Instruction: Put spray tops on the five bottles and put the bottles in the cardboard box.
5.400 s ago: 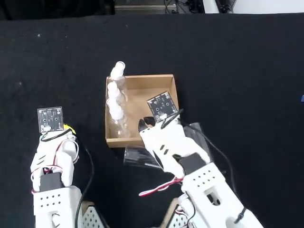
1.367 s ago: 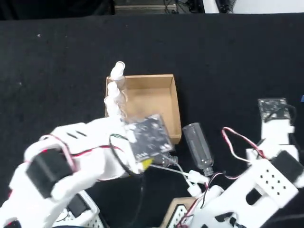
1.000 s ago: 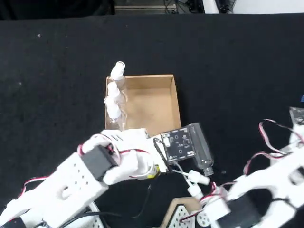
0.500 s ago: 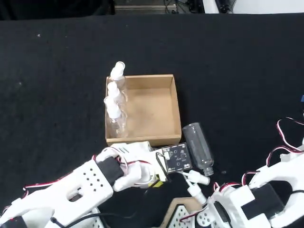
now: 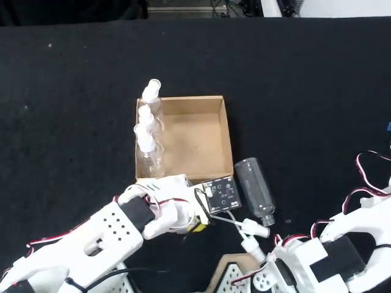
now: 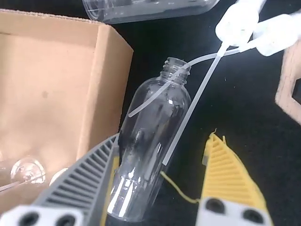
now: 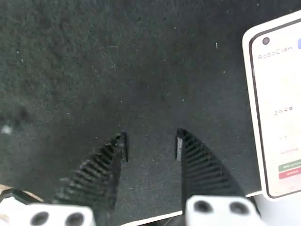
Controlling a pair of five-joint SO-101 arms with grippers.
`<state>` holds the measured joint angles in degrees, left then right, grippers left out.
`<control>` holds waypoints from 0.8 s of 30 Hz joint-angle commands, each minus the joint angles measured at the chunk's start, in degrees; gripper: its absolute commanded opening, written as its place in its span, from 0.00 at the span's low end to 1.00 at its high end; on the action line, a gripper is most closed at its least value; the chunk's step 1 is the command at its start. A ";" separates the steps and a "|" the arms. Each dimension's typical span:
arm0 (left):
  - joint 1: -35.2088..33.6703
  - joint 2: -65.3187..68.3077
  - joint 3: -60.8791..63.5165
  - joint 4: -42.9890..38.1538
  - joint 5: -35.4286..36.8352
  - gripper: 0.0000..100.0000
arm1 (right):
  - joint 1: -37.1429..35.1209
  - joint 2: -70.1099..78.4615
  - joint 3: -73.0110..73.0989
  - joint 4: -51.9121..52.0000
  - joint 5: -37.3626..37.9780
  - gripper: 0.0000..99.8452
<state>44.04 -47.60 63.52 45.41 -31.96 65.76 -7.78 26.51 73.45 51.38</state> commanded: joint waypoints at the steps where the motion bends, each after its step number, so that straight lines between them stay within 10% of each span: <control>1: -0.75 2.37 -0.92 -2.99 -0.53 0.27 | 0.44 -0.13 -3.21 0.62 0.53 0.15; 14: -0.13 18.55 -3.82 -7.21 -0.70 0.26 | 0.70 -0.31 -3.21 0.62 0.53 0.15; 24: -0.04 18.46 -7.69 5.01 -0.70 0.19 | 0.26 -0.04 -3.21 0.62 0.53 0.15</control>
<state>43.69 -29.14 60.53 46.99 -32.31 65.76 -7.78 26.51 73.45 51.38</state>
